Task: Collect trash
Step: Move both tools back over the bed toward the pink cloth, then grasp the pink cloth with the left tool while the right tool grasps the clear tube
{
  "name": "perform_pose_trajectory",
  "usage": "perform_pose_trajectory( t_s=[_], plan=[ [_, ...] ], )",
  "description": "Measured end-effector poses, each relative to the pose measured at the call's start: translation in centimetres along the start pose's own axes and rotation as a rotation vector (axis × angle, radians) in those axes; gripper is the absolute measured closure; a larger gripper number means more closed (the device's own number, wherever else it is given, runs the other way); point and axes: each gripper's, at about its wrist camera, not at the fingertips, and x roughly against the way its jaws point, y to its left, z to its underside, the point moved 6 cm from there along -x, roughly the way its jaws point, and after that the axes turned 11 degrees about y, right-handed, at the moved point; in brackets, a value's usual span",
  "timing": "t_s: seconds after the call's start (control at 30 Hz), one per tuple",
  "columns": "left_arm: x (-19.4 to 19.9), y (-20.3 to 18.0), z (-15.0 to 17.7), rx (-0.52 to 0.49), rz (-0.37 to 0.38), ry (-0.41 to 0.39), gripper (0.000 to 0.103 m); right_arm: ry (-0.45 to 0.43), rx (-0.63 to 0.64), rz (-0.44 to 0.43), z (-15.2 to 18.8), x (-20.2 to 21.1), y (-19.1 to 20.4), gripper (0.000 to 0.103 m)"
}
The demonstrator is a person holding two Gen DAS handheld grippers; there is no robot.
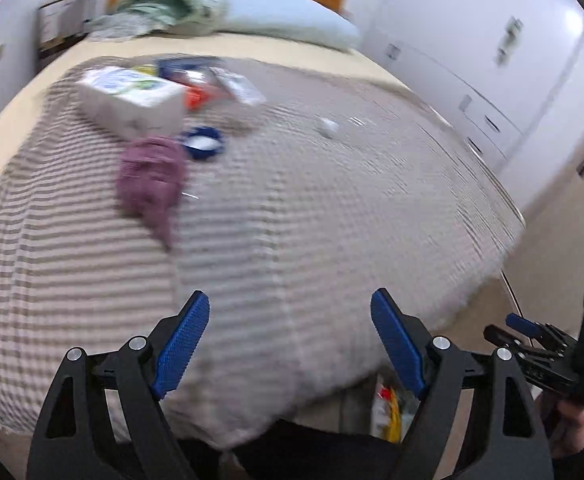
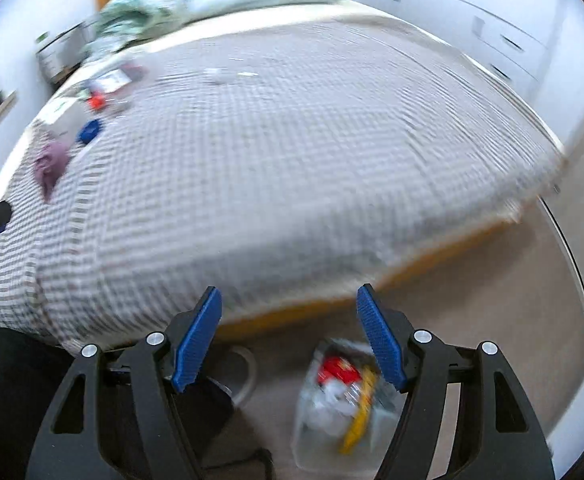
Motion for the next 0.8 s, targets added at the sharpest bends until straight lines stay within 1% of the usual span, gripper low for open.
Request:
perform_pose_trajectory(
  t_s=[0.1, 0.17, 0.2, 0.23, 0.27, 0.3, 0.33, 0.37, 0.4, 0.43, 0.47, 0.5, 0.6, 0.7, 0.8],
  plan=[
    [-1.1, 4.7, -2.1, 0.094, -0.062, -0.035, 0.024, -0.018, 0.066, -0.039, -2.9, -1.3, 4.9, 0.036],
    [-2.6, 7.5, -3.9, 0.171, -0.100, -0.055, 0.024, -0.025, 0.092, -0.071, -4.4, -2.0, 7.6, 0.036],
    [-3.4, 8.1, -4.5, 0.182, -0.103, -0.053, 0.027, -0.026, 0.107, -0.096, -5.5, -2.6, 9.3, 0.036],
    [-4.5, 8.8, -5.0, 0.195, -0.114, -0.036, 0.033, -0.025, 0.116, -0.108, -6.1, -2.9, 10.2, 0.036],
    [-5.4, 9.2, -5.3, 0.206, -0.120, -0.018, 0.035, -0.026, 0.128, -0.121, -6.8, -3.1, 11.1, 0.036],
    [-6.5, 9.7, -5.6, 0.218, -0.129, -0.003, 0.045, -0.030, 0.144, -0.134, -7.5, -3.4, 12.3, 0.036],
    [-7.4, 10.2, -5.7, 0.247, -0.126, -0.004, 0.070, -0.034, 0.160, -0.142, -8.1, -3.6, 13.4, 0.036],
    [-7.9, 10.5, -5.7, 0.275, -0.102, -0.011, 0.085, -0.036, 0.171, -0.148, -8.7, -3.9, 14.2, 0.036],
    [-8.3, 11.0, -5.5, 0.319, -0.053, -0.016, 0.101, -0.038, 0.185, -0.154, -9.4, -4.2, 15.2, 0.036],
    [-8.5, 11.4, -5.4, 0.350, -0.020, -0.015, 0.102, -0.041, 0.196, -0.161, -9.9, -4.6, 16.1, 0.036],
    [-8.2, 11.5, -5.4, 0.361, -0.007, -0.020, 0.102, -0.045, 0.203, -0.167, -10.4, -4.9, 16.9, 0.036],
    [-7.6, 11.8, -5.6, 0.368, -0.006, -0.048, 0.102, -0.044, 0.207, -0.175, -10.9, -5.5, 17.9, 0.036],
    [-6.0, 13.4, -6.0, 0.398, -0.039, -0.126, 0.102, -0.038, 0.209, -0.202, -12.6, -7.3, 20.4, 0.036],
    [-6.0, 15.6, -5.8, 0.454, -0.045, -0.126, 0.102, -0.026, 0.194, -0.193, -14.6, -9.3, 22.6, 0.036],
    [-5.2, 16.7, -5.5, 0.454, -0.105, -0.144, 0.102, -0.013, 0.168, -0.180, -16.1, -10.9, 24.7, 0.036]
  ],
)
